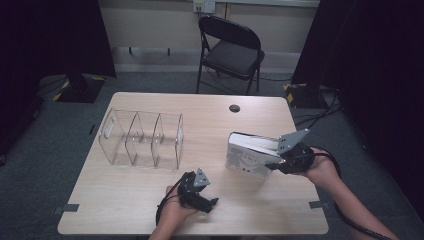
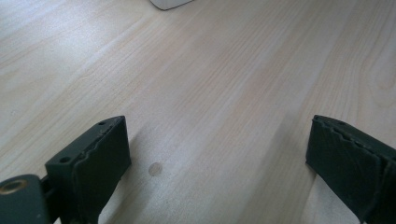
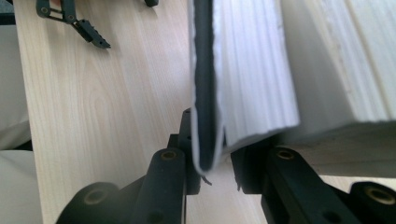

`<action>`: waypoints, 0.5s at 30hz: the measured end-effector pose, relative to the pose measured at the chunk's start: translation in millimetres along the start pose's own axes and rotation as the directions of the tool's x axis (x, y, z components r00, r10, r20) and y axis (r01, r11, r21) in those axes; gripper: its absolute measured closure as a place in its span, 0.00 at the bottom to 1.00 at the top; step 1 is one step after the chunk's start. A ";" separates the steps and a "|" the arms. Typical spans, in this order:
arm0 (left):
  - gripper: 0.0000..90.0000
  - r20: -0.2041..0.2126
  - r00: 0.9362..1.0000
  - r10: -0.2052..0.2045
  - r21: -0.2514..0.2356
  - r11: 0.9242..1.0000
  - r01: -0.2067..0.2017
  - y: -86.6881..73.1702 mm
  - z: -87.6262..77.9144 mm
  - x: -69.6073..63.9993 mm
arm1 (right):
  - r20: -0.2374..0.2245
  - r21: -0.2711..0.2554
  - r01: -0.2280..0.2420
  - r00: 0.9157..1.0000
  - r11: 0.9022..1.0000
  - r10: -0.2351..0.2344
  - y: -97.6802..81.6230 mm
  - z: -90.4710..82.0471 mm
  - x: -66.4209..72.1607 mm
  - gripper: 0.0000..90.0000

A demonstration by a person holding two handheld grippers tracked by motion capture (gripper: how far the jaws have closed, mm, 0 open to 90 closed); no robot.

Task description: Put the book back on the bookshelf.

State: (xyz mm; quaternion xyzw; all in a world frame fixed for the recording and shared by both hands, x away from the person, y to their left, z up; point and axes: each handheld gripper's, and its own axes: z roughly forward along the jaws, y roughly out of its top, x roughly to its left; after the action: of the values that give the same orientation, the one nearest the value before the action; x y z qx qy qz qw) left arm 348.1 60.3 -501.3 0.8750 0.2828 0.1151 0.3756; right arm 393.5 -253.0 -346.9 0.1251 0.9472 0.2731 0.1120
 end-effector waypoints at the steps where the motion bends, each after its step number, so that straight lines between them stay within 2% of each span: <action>1: 0.06 0.001 1.000 0.000 0.000 1.000 0.000 0.0 0.0 0.1 | -0.003 0.003 -0.010 1.000 1.000 0.010 0.8 0.2 -1.1 0.84; 8: 0.06 0.000 1.000 0.001 0.001 1.000 -0.001 0.1 0.0 0.0 | -0.024 0.041 -0.082 0.996 0.996 0.083 5.3 0.2 -8.6 0.84; 9: 0.06 -0.010 1.000 0.003 0.006 1.000 -0.003 0.3 -0.2 -0.2 | -0.019 0.048 -0.082 0.996 0.995 0.083 6.0 0.1 -9.2 0.84; 15: 0.06 -0.008 1.000 0.002 0.007 1.000 -0.002 0.4 -0.3 -0.2 | -0.036 0.074 -0.119 0.992 0.990 0.122 8.5 0.6 -16.3 0.83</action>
State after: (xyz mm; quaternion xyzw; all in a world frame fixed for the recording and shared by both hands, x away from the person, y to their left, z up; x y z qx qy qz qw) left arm 347.9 60.2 -500.9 0.8762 0.2839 0.1178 0.3711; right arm 410.5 -250.6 -340.5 0.1805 0.9491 0.2479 0.0715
